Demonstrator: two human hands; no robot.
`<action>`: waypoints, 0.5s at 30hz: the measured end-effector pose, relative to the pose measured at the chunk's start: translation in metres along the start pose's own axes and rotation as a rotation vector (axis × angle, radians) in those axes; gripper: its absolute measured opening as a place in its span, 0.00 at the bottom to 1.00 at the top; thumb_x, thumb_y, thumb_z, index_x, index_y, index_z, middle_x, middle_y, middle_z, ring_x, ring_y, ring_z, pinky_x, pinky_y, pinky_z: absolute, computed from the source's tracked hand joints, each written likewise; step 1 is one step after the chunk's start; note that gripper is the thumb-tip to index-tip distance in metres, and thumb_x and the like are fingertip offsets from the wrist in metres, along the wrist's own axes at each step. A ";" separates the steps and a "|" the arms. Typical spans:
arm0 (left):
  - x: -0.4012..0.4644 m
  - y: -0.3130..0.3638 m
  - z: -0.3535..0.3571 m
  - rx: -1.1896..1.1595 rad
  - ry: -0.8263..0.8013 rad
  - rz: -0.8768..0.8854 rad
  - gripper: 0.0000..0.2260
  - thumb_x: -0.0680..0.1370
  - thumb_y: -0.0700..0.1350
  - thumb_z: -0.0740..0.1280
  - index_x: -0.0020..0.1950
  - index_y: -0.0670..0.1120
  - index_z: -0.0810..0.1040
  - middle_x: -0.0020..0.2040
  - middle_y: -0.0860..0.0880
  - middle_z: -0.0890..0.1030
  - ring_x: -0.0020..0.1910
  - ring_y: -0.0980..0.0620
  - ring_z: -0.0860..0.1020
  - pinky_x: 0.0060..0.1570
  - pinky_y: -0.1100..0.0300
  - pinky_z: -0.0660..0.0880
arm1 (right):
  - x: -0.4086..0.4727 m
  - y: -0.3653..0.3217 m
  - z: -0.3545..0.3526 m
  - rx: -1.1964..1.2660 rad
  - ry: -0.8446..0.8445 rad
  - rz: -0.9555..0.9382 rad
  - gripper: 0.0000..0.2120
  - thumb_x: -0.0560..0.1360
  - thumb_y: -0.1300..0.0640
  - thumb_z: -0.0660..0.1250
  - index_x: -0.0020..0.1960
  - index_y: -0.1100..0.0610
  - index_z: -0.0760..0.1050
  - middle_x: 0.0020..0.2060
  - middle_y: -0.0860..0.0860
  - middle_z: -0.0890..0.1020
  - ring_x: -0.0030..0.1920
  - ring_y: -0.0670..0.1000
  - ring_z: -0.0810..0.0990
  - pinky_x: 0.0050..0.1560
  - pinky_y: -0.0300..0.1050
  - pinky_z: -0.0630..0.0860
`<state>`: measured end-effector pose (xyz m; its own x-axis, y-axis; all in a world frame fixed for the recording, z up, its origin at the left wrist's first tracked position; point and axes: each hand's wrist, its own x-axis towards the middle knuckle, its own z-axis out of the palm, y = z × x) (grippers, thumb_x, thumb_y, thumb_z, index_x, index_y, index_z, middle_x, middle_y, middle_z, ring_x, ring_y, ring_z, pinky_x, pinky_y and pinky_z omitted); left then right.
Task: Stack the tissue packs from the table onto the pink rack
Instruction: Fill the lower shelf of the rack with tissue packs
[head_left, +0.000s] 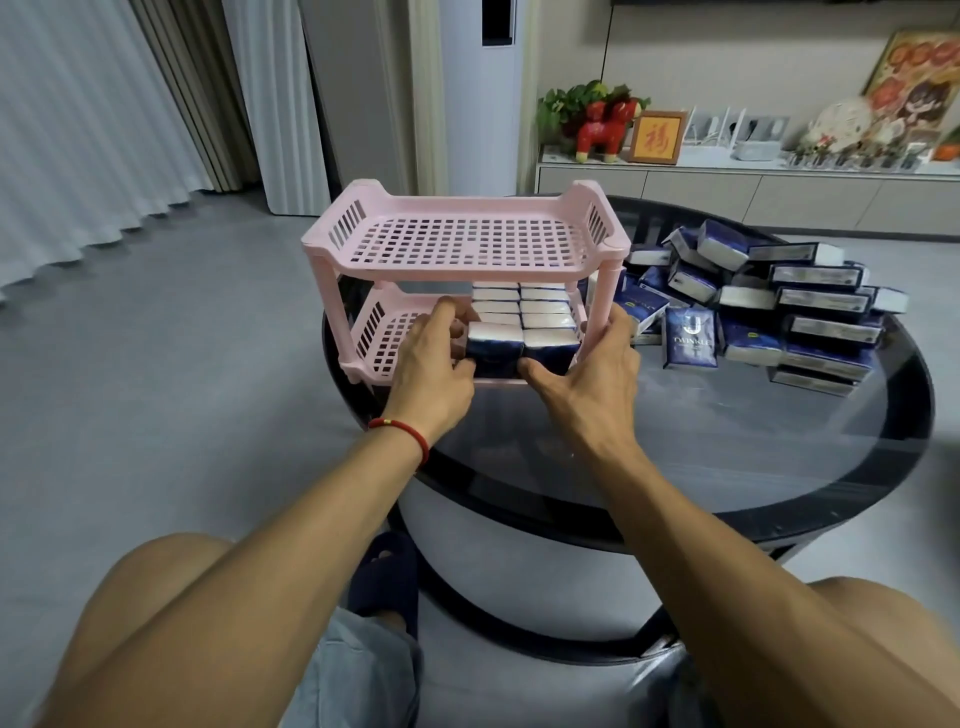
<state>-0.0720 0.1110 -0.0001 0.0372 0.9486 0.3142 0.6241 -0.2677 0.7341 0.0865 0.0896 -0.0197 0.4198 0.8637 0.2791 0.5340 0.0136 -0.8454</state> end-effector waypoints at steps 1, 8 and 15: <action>0.000 -0.001 0.002 0.024 0.009 0.023 0.21 0.75 0.31 0.69 0.61 0.52 0.73 0.58 0.48 0.78 0.56 0.49 0.80 0.59 0.49 0.80 | 0.002 0.001 -0.002 0.016 -0.016 0.003 0.39 0.66 0.48 0.80 0.69 0.52 0.61 0.59 0.50 0.74 0.62 0.56 0.71 0.64 0.63 0.73; -0.001 -0.009 0.009 0.160 0.052 0.150 0.22 0.74 0.31 0.72 0.63 0.48 0.72 0.59 0.46 0.81 0.59 0.44 0.80 0.60 0.48 0.79 | 0.016 0.009 -0.012 0.024 -0.083 -0.023 0.29 0.65 0.44 0.81 0.58 0.50 0.69 0.53 0.46 0.77 0.58 0.55 0.77 0.59 0.60 0.77; 0.005 -0.013 0.007 0.149 0.001 0.068 0.32 0.73 0.43 0.78 0.73 0.49 0.68 0.66 0.44 0.78 0.65 0.45 0.76 0.68 0.48 0.74 | 0.029 0.016 -0.013 -0.026 -0.123 -0.007 0.33 0.60 0.39 0.82 0.57 0.48 0.71 0.54 0.49 0.79 0.57 0.55 0.78 0.60 0.62 0.77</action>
<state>-0.0744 0.1209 -0.0127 0.0825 0.9290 0.3608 0.7291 -0.3031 0.6137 0.1165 0.1085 -0.0190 0.3232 0.9191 0.2255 0.5559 0.0085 -0.8312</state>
